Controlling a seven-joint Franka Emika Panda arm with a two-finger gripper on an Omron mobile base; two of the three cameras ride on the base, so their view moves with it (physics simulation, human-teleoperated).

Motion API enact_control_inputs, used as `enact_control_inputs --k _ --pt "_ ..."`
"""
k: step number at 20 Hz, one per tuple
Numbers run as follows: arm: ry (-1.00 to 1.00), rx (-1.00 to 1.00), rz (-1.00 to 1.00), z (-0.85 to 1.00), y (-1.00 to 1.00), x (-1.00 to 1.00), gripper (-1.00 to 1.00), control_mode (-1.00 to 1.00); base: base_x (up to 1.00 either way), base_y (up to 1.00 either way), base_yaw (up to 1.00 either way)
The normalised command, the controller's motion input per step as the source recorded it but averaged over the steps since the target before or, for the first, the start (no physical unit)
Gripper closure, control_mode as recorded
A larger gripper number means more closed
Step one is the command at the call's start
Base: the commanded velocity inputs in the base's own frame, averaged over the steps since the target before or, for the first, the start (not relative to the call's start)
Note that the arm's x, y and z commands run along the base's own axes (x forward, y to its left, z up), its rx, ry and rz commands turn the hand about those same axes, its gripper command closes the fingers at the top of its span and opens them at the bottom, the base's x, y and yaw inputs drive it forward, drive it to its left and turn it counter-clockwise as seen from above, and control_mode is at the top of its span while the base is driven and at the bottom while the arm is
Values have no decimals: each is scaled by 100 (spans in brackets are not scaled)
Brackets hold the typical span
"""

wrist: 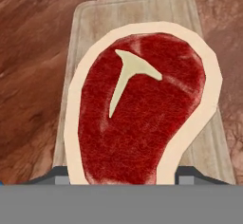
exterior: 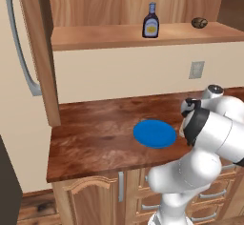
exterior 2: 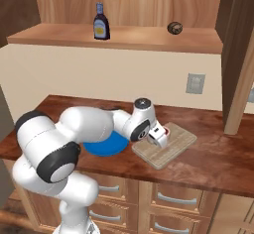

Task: Pick the steak from the plate and place it on the cutting board. Then pick the condiment bottle from the cabinet and place it next to the cutting board.

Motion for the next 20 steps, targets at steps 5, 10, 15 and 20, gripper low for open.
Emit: enact_control_inputs --k 5,10,15,20 --pt "0 0 0 -16 -5 0 100 -100 0 0 0" --pt "-1 0 0 -14 -5 0 100 -100 0 0 0" --pt "-1 0 0 -15 -5 0 100 -100 0 0 0" --pt "-2 0 0 -17 -1 0 100 -100 0 0 0"
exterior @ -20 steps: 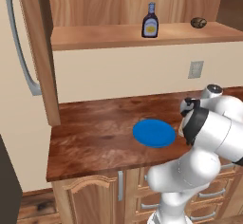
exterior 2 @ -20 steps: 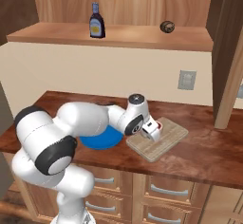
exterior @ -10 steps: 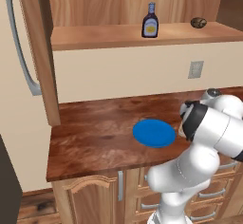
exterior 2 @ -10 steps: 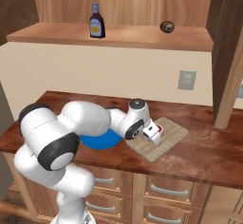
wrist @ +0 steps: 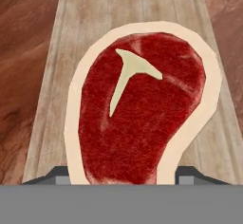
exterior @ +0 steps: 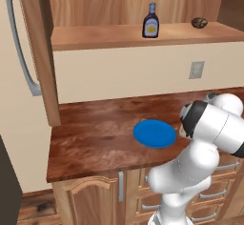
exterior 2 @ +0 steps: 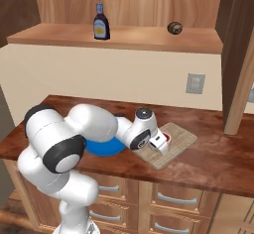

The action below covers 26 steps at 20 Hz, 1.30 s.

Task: Pick the steak from the plate and place it on the cutting board. Then pick the condiment bottle from the cabinet and place it next to the cutting board.

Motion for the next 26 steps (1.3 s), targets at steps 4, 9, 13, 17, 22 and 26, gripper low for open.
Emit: enact_control_inputs --k 4,9,13,17,22,26 --pt "-3 0 0 -17 0 0 100 -100 0 0 0" --pt "-3 0 0 -18 0 1 100 -100 0 0 0" --pt "-1 0 0 -18 0 3 100 -100 0 0 0" --pt "0 0 0 -16 0 4 100 -100 0 0 0" --pt "1 0 0 -9 -1 11 -100 -100 0 0 0" --pt "2 0 -1 0 -8 7 -100 -100 0 0 0"
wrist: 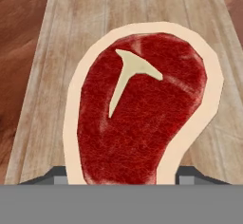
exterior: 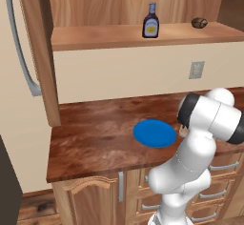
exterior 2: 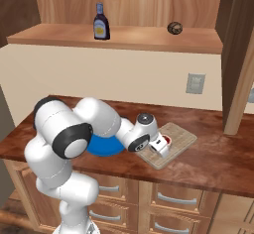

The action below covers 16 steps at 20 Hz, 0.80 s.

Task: Pick the steak from the plate and place it on the cutting board. Then pick the condiment bottle from the cabinet and place it next to the cutting board.

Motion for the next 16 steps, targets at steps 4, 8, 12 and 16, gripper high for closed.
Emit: enact_control_inputs --k 4,8,12,16 --pt "-1 0 1 0 -5 0 -100 -100 0 0 0" --pt "-7 1 1 0 -8 -1 -100 -100 0 0 0" --pt "-8 1 1 12 -7 -11 -100 -100 0 0 0" --pt "-9 0 0 38 -3 -18 -100 -100 0 0 0"
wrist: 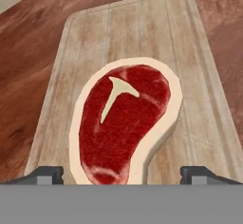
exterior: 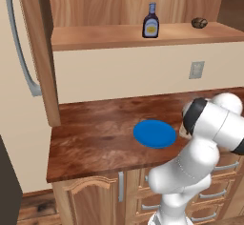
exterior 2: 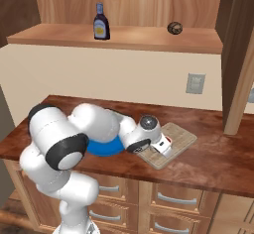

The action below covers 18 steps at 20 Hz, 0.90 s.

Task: Pick the steak from the plate and place it on the cutting board. Then pick the condiment bottle from the cabinet and place it next to the cutting board.

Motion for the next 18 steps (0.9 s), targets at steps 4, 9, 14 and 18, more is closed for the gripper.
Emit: enact_control_inputs --k 4,9,14,18 --pt "-11 0 0 46 0 -20 -100 -100 0 0 0" --pt "-6 0 0 38 1 -16 -100 -100 0 0 0" --pt "-1 -1 0 15 10 -9 -100 -100 0 0 0" --pt "0 0 0 25 6 -12 -100 -100 0 0 0"
